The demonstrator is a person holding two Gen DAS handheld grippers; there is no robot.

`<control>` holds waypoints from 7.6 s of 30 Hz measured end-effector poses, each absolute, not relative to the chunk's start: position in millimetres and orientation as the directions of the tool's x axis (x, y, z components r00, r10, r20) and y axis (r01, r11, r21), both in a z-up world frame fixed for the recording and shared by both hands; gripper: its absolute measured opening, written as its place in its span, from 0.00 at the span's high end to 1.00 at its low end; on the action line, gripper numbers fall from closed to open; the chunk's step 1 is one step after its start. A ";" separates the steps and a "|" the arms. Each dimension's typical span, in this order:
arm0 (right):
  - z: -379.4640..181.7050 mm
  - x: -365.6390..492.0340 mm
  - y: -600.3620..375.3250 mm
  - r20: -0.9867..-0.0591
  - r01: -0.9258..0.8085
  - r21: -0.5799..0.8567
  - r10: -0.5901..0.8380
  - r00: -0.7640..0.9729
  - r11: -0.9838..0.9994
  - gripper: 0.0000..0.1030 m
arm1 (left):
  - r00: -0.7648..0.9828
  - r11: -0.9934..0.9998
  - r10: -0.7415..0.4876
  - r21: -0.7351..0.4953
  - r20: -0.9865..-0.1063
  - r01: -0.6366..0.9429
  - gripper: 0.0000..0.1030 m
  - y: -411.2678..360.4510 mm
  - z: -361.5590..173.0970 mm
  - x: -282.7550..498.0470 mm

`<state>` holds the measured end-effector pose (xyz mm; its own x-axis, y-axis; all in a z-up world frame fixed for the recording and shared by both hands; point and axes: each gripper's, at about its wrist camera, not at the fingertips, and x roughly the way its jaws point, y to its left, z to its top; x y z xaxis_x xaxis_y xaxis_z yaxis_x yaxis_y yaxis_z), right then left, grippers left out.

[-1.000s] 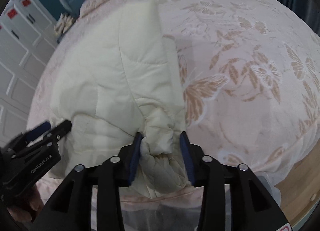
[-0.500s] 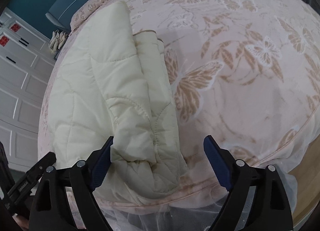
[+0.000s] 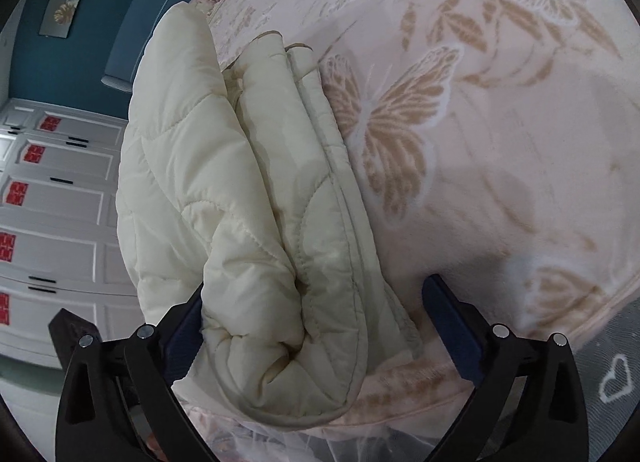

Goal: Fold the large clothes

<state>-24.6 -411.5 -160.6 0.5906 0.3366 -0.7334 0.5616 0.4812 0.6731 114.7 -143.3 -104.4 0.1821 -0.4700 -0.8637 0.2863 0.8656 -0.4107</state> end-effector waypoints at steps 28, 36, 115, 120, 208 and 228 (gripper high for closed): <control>-5.9 28.6 -302.2 -0.748 0.298 0.389 0.111 0.654 0.872 0.68 | 0.498 0.840 -0.405 -0.098 -0.767 0.534 0.49 -108.7 45.6 83.1; 18.9 29.5 -254.7 -0.724 0.219 0.280 0.056 0.688 0.934 0.69 | 0.583 0.863 -0.381 -0.051 -0.717 0.502 0.50 -65.7 60.5 86.7; -89.8 167.5 -117.3 -0.826 0.151 -0.039 -0.117 0.551 0.988 0.70 | 0.575 0.912 -0.187 0.078 -0.797 0.404 0.38 13.5 -74.1 194.9; -67.9 179.7 -116.3 -0.781 0.134 -0.097 -0.159 0.604 0.986 0.71 | 0.621 0.893 -0.190 0.129 -0.760 0.431 0.47 0.8 -55.8 205.9; -54.3 115.7 -152.4 -0.897 0.271 0.048 -0.078 0.436 0.961 0.59 | 0.491 0.955 0.030 0.169 -0.871 0.242 0.24 -29.9 -67.7 156.4; -27.6 37.6 -128.4 -0.857 0.245 0.076 -0.062 0.512 0.967 0.52 | 0.520 0.954 0.023 0.174 -0.854 0.243 0.23 -18.2 -45.3 81.2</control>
